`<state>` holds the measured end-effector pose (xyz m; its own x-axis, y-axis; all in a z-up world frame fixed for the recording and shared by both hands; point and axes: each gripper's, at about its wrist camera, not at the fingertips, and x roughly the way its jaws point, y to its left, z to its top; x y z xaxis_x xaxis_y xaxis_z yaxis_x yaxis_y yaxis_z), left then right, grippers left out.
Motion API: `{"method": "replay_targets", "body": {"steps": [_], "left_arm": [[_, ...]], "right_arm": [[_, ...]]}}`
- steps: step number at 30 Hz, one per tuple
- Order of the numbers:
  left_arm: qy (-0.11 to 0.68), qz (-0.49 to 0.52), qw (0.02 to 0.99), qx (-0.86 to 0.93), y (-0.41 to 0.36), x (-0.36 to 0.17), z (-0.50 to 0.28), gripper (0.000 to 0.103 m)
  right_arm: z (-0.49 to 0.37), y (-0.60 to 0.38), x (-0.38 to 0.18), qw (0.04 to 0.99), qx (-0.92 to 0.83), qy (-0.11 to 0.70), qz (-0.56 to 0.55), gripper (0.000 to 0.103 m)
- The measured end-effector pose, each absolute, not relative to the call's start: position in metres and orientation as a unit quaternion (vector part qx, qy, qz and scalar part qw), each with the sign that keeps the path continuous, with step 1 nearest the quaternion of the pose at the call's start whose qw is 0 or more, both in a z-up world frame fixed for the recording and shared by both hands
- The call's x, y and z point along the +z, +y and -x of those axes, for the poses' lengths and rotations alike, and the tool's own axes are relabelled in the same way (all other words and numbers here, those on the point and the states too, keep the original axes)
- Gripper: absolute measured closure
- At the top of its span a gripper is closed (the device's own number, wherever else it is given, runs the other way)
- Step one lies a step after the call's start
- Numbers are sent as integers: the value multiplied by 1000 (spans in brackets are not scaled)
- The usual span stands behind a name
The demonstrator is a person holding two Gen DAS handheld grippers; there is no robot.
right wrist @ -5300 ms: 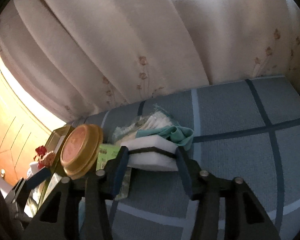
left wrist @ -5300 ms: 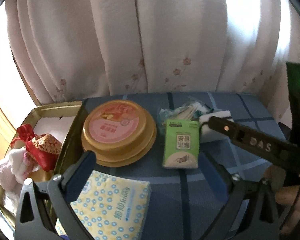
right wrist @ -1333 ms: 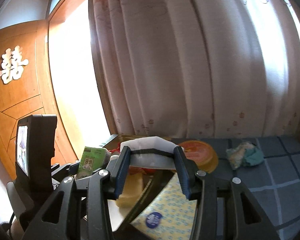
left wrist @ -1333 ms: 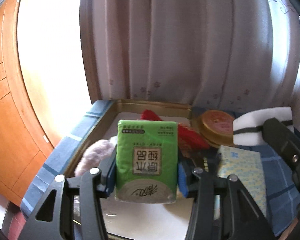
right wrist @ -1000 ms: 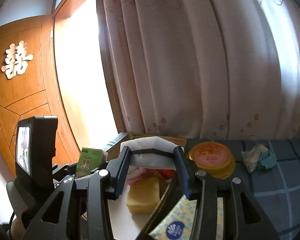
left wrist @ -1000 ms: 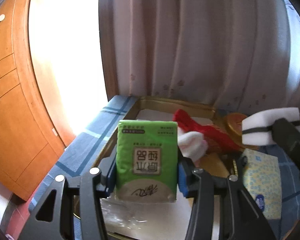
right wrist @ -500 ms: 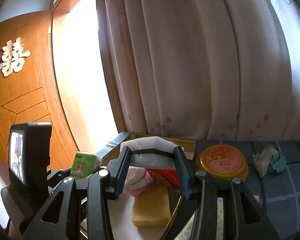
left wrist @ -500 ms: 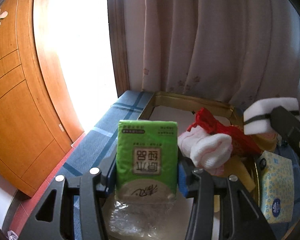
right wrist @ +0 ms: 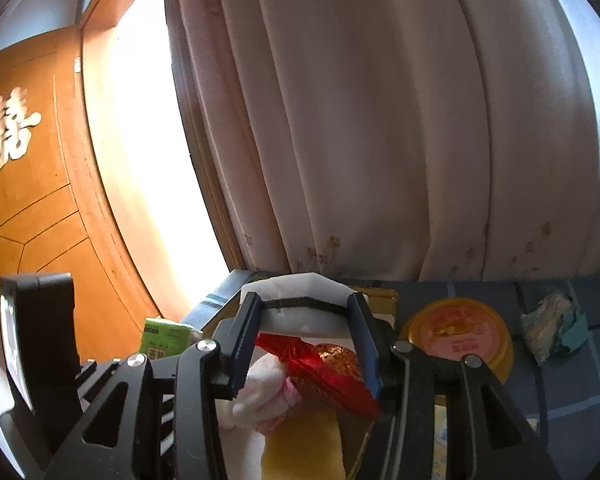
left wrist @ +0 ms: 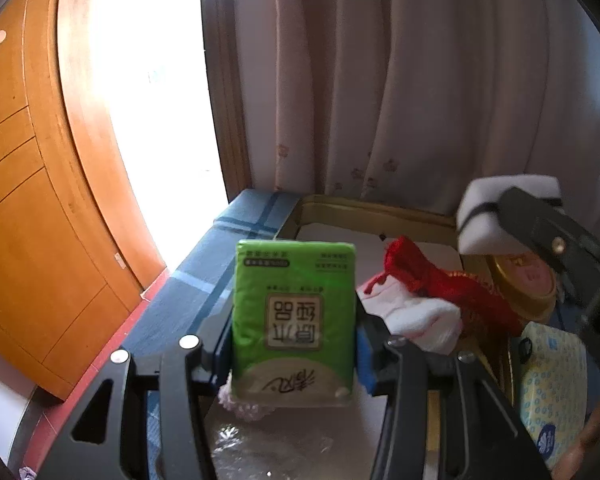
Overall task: Organize soft objects
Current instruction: 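Carry the sponge and green tissue pack to the tray and release both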
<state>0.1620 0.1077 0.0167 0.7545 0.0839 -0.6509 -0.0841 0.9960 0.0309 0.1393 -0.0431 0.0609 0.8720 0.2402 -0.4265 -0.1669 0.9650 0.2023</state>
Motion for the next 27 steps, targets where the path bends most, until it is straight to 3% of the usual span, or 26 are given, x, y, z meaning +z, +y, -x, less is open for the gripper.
{"method": "replay_targets", "body": {"steps": [27], "left_arm": [[375, -39, 923, 76, 101, 17, -201, 55]], "right_arm": [[-214, -45, 32, 920, 101, 361, -115, 54]]}}
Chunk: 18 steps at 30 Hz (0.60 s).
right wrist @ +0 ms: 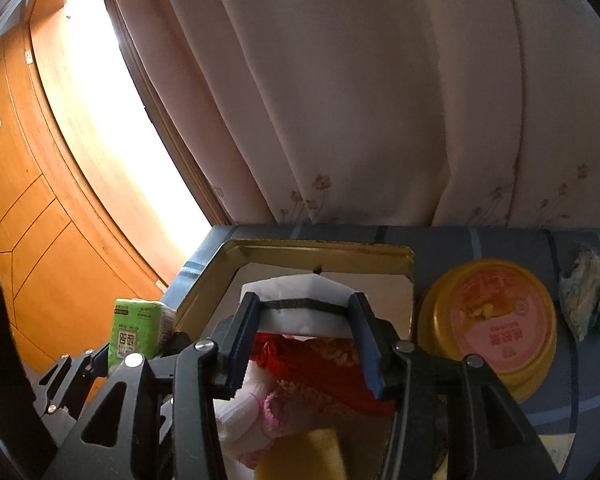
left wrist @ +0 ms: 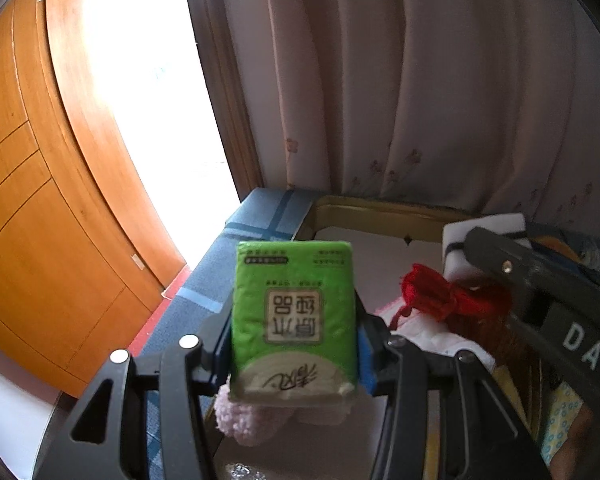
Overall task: Organize soft objects
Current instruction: 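Carry the sponge and green tissue pack to the tray and release both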
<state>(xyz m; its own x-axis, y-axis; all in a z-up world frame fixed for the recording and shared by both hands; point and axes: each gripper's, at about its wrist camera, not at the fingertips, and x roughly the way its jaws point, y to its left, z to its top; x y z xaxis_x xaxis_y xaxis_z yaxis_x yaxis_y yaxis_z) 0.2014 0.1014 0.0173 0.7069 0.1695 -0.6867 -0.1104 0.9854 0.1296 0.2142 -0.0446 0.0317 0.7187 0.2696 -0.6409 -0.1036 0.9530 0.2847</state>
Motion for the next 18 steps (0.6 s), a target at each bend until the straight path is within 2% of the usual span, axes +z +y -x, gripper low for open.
{"method": "replay_targets", "body": {"steps": [4, 5, 6, 9, 12, 18], "left_arm": [[376, -42, 923, 75, 100, 17, -200, 52], [377, -40, 922, 76, 100, 18, -200, 43], [379, -37, 922, 75, 101, 17, -200, 27], [384, -18, 921, 67, 105, 19, -200, 3], [374, -12, 925, 66, 107, 23, -197, 1], [373, -24, 925, 67, 104, 26, -195, 1]], "right_arm": [[-223, -41, 32, 914, 115, 370, -122, 50], [-226, -40, 31, 909, 127, 375, -132, 50], [-228, -40, 30, 905, 135, 380, -137, 49], [-228, -41, 31, 901, 153, 377, -153, 48], [-223, -43, 35, 900, 172, 363, -169, 42], [-207, -53, 46, 901, 199, 322, -212, 42]]}}
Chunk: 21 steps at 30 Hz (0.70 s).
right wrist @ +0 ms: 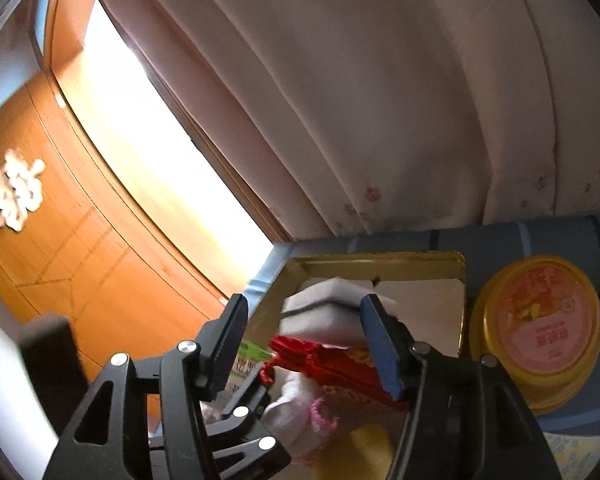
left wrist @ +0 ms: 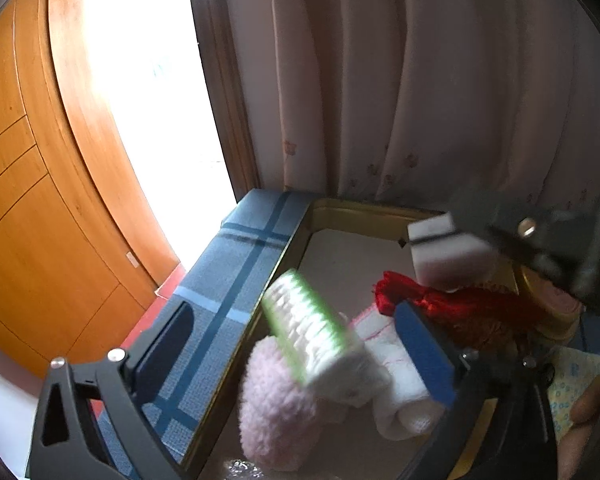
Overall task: Organize soft objects
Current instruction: 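Carry the sponge and green tissue pack to the tray and release both, then move both open grippers past the patterned tissue pack toward the teal cloth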
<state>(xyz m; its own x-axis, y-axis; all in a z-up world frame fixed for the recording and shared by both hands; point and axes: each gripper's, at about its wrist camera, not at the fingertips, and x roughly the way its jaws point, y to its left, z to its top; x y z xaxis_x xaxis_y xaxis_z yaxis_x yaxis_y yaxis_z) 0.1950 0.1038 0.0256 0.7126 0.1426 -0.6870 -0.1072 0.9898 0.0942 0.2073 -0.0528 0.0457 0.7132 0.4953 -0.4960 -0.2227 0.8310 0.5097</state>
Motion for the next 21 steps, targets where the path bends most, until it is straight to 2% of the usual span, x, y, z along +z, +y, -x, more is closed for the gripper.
{"method": "replay_targets", "body": {"steps": [7, 14, 21], "left_arm": [[359, -7, 931, 62, 107, 32, -185, 0], [346, 9, 937, 47, 110, 36, -176, 0], [326, -16, 944, 53, 99, 33, -162, 0]], "right_arm": [[-187, -72, 58, 893, 235, 269, -272, 42], [-153, -65, 53, 926, 170, 271, -200, 42], [-111, -63, 53, 952, 116, 243, -148, 42]]}}
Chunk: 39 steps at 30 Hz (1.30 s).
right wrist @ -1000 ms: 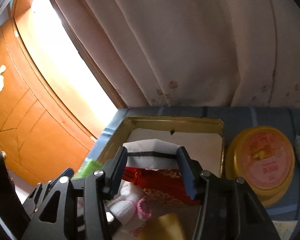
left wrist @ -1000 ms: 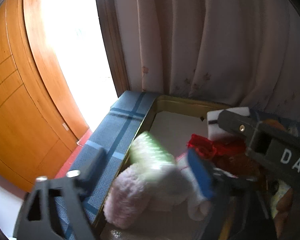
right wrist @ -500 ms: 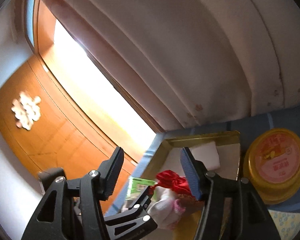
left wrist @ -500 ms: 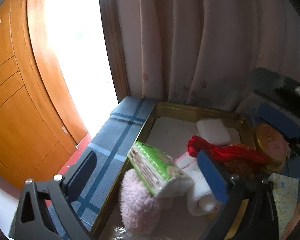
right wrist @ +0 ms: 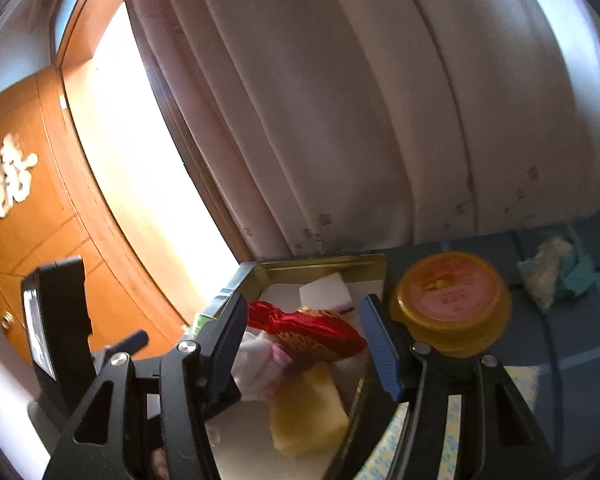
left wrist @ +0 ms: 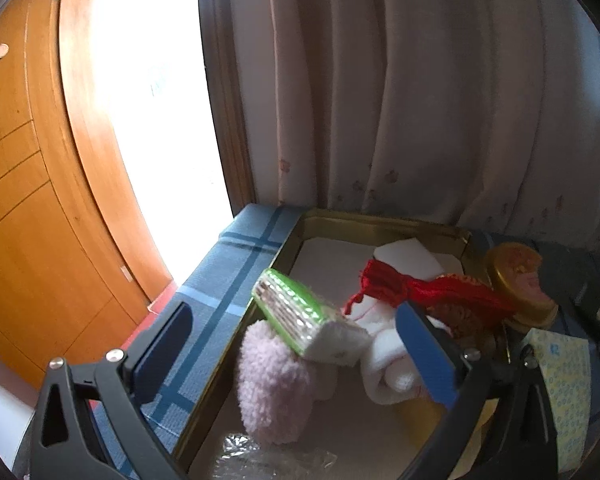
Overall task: Organize soft objects
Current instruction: 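Move both open grippers past the patterned tissue pack toward the teal cloth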
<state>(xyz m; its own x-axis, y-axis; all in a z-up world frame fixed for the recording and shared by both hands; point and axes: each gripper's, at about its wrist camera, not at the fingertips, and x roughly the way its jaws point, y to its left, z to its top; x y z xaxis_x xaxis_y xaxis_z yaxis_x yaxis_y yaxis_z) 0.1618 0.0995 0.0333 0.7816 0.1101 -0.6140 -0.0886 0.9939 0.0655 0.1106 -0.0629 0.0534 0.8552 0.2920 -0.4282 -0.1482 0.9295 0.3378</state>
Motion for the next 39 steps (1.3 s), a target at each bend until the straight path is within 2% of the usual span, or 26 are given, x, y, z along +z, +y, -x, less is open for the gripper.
{"method": "replay_targets", "body": {"steps": [12, 39], "left_arm": [[315, 14, 947, 68, 118, 23, -148, 0], [329, 15, 941, 78, 125, -3, -123, 0]], "right_arm": [[-94, -51, 48, 959, 107, 237, -116, 42], [-60, -47, 40, 969, 102, 218, -63, 42]]}}
